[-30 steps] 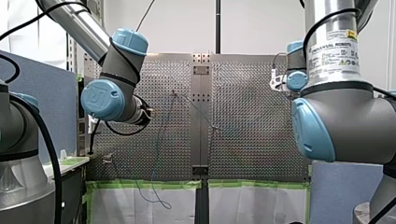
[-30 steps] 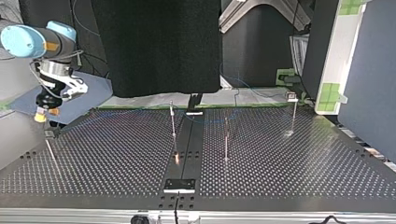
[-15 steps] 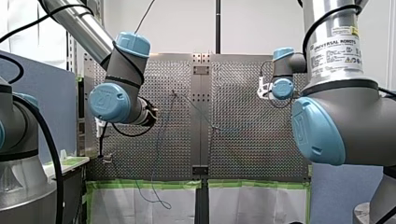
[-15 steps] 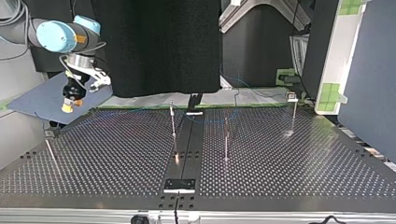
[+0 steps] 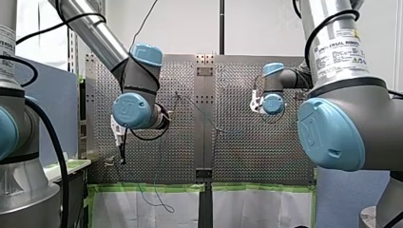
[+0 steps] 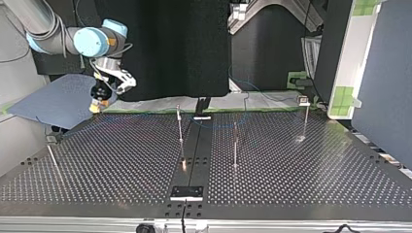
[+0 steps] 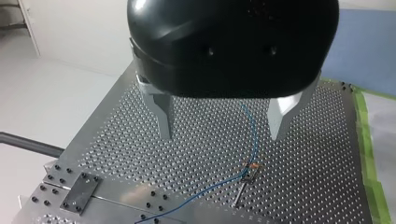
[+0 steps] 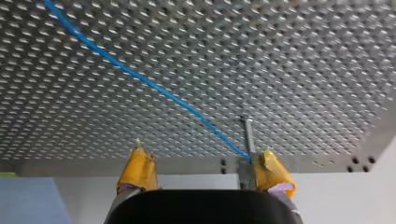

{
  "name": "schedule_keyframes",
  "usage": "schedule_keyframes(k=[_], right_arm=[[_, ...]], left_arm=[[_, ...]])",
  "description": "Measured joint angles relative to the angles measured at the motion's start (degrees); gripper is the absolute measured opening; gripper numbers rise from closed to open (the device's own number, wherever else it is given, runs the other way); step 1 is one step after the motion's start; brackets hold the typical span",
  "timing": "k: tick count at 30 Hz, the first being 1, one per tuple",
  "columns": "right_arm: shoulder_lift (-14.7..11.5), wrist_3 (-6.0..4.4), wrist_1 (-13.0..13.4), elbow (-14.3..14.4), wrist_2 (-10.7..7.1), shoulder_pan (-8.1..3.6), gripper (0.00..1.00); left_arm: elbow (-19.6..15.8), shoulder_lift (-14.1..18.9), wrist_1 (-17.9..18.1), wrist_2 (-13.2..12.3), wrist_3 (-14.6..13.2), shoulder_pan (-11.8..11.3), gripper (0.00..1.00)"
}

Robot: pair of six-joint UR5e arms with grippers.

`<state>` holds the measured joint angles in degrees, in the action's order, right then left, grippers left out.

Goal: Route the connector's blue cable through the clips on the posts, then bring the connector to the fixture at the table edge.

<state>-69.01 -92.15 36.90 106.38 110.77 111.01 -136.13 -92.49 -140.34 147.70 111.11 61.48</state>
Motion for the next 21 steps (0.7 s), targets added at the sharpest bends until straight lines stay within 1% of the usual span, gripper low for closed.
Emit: schedule_keyframes(k=[1, 2, 4, 5, 7, 9, 11, 14, 18, 21], right_arm=[[0.14, -0.03, -0.01, 0.00, 0.14, 0.14, 1.00], [1.01, -0.19, -0.03, 0.01, 1.00, 1.01, 1.00], [1.71, -0.26, -0.02, 0.01, 1.72, 1.71, 1.00], [2.42, -0.30, 0.01, 0.01, 2.41, 2.42, 1.00], [3.27, -0.31, 0.09, 0.00, 3.26, 3.26, 1.00], [4.18, -0.32, 0.19, 0.00, 4.00, 4.35, 1.00], [4.68, -0.33, 0.20, 0.00, 3.90, 5.46, 1.00], [4.96, -0.33, 0.09, 0.01, 3.10, 6.97, 1.00], [5.04, -0.35, -0.06, 0.02, 2.62, 8.88, 1.00], [5.04, -0.39, -0.05, 0.02, 2.49, 10.55, 1.00]], left_arm=[[-0.46, 0.00, 0.53, -0.51, 0.09, -0.52, 1.00], [-0.86, 0.00, 0.93, -0.93, 0.18, -0.95, 1.00], [-1.84, 0.00, 1.96, -1.97, 0.38, -1.97, 1.00], [-2.25, -0.01, 2.40, -2.39, 0.40, -2.39, 1.00], [-3.37, -0.01, 3.49, -3.52, 0.28, -3.52, 1.00], [-4.34, -0.02, 4.48, -4.48, -0.14, -4.49, 1.00], [-5.50, -0.05, 5.66, -5.65, -0.67, -5.66, 1.00], [-7.01, -0.07, 7.40, -7.40, -1.13, -7.41, 1.00], [-7.68, -0.07, 9.70, -9.70, -1.36, -9.70, 1.00], [-7.80, -0.08, 11.30, -11.30, -1.40, -11.30, 1.00]])
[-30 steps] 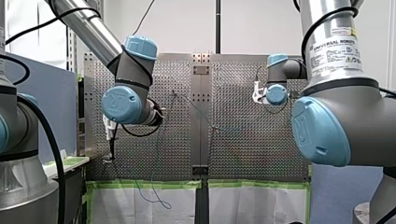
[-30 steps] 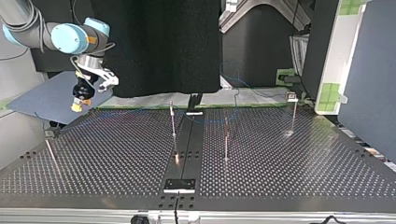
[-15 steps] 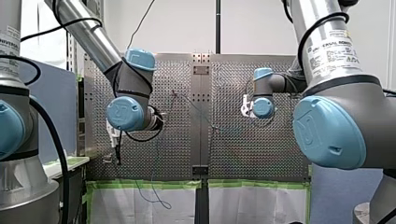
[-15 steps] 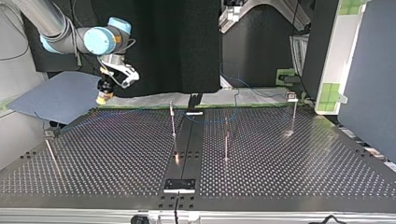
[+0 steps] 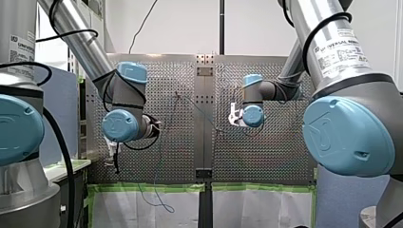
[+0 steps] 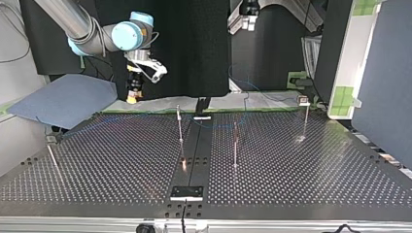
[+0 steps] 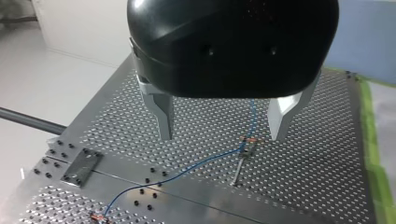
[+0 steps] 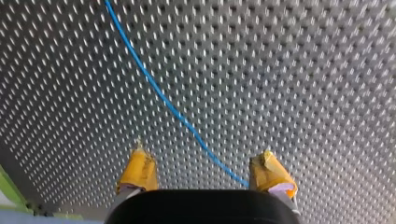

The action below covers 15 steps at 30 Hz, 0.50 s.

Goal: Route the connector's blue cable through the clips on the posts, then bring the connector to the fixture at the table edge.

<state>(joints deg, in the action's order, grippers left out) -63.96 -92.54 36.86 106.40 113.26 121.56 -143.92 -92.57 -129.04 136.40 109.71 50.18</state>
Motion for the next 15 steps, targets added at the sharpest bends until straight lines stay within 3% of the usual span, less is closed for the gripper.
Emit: schedule_keyframes(k=[7, 15], right_arm=[[0.01, -0.20, 0.22, 0.00, -0.04, 3.20, 1.00], [0.01, -1.45, 0.13, 0.00, 0.22, 7.02, 1.00]], left_arm=[[-0.02, -0.01, 2.33, -3.54, -0.10, -3.55, 1.00], [-0.02, -0.06, 2.72, -7.10, -1.62, -7.10, 1.00]])
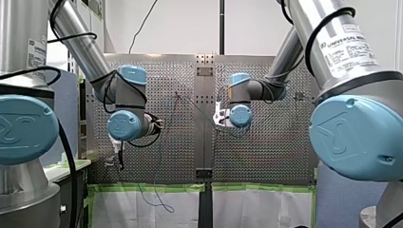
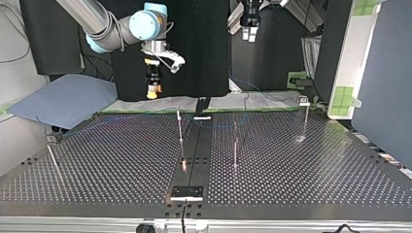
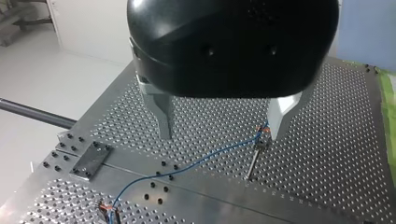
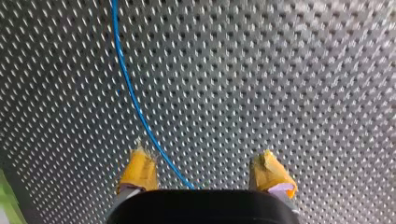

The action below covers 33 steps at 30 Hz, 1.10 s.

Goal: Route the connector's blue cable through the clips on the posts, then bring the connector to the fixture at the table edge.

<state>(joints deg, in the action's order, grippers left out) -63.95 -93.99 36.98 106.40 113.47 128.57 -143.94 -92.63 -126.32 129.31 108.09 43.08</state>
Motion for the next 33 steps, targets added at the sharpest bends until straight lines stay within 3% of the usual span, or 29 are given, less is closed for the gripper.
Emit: schedule_keyframes(k=[11, 14, 33], right_arm=[[0.00, -0.50, -0.97, 0.00, 0.81, 5.38, 1.00], [0.00, -0.51, -1.01, 0.00, 0.99, 6.15, 1.00], [0.00, -0.51, -1.03, 0.00, 1.06, 6.47, 1.00]], left_arm=[[-0.05, -0.03, -0.88, -4.91, -2.03, -4.91, 1.00], [-0.07, -0.03, -0.82, -5.87, -2.19, -5.88, 1.00], [-0.09, -0.03, -0.78, -6.33, -2.27, -6.33, 1.00]])
